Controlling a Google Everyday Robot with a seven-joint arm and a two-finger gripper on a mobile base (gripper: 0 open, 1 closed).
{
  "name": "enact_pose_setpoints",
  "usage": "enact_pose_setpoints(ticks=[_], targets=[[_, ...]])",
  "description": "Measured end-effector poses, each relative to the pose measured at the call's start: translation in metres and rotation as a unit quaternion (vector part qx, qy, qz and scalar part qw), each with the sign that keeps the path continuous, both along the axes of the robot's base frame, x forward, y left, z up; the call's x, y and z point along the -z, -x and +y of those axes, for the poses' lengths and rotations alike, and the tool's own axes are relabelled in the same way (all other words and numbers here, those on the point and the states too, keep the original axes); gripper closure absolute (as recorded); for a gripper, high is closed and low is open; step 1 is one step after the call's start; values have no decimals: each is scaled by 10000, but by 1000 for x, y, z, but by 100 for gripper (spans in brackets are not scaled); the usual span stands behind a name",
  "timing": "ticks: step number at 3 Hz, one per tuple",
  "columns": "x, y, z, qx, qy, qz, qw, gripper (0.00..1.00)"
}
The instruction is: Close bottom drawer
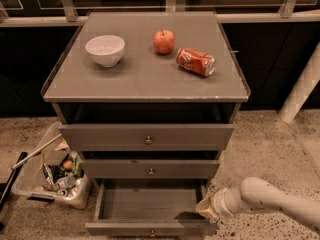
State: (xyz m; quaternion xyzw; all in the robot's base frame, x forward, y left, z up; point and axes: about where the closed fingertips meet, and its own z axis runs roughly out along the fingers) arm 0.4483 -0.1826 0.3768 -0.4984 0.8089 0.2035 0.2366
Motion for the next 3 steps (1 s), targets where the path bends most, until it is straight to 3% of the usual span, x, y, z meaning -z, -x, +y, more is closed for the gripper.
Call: enact_pose_setpoints(ticks=[1, 3], targets=[[38, 18, 14, -74, -10, 267, 9996, 100], [98, 50, 46, -508, -130, 534, 9972, 100]])
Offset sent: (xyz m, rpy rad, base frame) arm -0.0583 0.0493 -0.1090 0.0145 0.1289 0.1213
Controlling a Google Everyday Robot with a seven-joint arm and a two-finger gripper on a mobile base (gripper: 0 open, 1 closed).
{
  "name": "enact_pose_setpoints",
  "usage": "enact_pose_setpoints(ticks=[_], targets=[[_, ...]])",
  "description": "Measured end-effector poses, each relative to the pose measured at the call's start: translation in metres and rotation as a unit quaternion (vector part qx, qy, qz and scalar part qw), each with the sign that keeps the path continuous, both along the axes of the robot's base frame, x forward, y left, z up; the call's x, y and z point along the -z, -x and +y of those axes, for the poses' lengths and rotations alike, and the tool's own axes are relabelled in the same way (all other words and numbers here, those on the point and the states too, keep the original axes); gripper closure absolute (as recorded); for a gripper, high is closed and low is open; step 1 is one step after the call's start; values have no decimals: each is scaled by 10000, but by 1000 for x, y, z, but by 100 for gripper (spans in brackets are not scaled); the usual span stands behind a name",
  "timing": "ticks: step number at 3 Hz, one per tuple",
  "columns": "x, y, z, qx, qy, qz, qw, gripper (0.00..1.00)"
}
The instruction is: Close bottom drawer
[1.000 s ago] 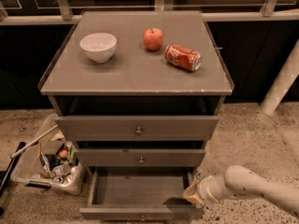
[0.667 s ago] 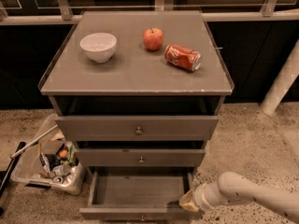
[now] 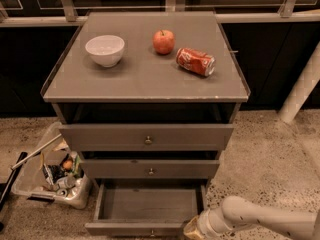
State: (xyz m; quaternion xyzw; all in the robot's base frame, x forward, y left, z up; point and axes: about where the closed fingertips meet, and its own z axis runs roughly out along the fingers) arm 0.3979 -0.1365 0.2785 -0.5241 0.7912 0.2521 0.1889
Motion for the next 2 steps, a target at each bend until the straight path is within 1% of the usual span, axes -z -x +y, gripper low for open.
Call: enact_pose_setpoints(ticks=[1, 2], targets=[[24, 7, 14, -100, -148, 21, 9998, 100], [48, 9, 22, -109, -267, 29, 9996, 100]])
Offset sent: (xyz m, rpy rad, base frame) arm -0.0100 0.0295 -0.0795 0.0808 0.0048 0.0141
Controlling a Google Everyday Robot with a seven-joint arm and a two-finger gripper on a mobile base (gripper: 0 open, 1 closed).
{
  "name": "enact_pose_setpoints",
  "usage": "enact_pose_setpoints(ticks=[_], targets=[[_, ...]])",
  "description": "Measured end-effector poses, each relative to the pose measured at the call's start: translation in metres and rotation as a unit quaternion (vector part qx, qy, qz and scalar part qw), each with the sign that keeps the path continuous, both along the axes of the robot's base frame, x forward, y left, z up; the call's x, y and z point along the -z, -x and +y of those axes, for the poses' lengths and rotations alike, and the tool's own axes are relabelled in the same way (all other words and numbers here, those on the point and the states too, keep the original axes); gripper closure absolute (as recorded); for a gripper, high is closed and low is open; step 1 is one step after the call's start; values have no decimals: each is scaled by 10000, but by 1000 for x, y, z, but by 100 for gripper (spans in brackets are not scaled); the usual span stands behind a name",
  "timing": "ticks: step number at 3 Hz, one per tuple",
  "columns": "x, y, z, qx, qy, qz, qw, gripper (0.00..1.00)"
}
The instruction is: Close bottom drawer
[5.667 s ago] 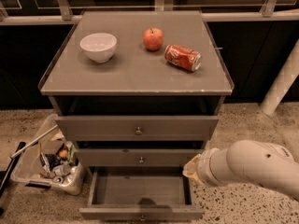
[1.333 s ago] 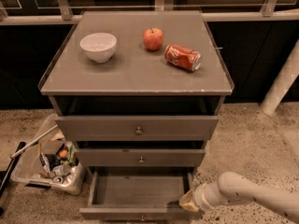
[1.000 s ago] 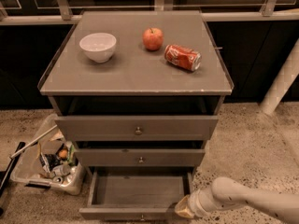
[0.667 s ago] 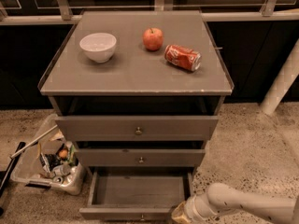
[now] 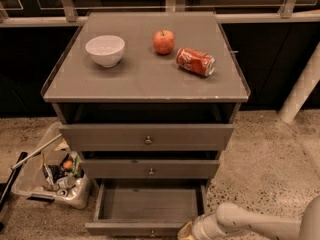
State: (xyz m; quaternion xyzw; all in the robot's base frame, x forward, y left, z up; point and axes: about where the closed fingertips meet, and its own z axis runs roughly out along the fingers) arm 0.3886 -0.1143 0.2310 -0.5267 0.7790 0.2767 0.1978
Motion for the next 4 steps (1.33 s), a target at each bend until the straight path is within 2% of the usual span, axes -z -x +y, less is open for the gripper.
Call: enact_pose_setpoints(ticks=[2, 3, 4], targets=[[38, -10, 4, 136, -19, -118, 9998, 100], [52, -33, -13, 321, 219, -312, 9988, 100], [53, -36, -15, 345, 242, -337, 9985, 83]])
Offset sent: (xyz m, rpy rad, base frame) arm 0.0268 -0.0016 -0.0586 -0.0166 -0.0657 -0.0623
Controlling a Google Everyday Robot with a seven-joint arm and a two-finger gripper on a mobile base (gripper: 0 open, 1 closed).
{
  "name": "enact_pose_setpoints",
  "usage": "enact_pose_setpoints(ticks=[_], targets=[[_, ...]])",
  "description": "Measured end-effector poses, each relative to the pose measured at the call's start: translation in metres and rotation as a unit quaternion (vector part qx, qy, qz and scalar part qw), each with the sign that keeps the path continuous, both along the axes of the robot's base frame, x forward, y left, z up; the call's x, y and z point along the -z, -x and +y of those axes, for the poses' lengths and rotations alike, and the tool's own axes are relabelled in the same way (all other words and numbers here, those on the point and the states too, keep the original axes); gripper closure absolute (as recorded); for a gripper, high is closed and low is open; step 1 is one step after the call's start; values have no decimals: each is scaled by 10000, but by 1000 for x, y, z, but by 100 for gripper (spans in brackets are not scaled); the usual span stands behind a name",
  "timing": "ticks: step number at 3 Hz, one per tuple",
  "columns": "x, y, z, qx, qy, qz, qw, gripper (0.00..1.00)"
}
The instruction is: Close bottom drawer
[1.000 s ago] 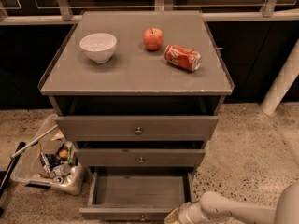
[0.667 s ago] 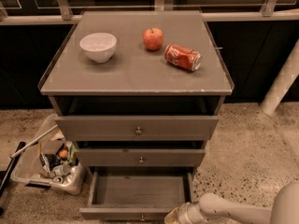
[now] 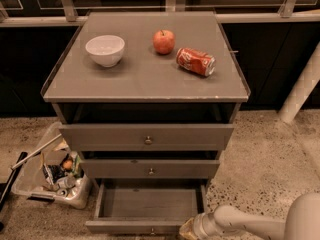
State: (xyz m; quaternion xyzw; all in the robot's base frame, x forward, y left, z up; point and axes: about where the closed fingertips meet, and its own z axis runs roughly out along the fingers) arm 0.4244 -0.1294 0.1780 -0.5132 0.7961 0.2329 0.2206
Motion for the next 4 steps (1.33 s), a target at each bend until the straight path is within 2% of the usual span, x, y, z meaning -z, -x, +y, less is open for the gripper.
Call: enact_pose_setpoints(ticks=[3, 4], targets=[[0, 0, 0, 0, 0, 0, 10000, 13], [0, 0, 0, -1, -1, 1, 10000, 0]])
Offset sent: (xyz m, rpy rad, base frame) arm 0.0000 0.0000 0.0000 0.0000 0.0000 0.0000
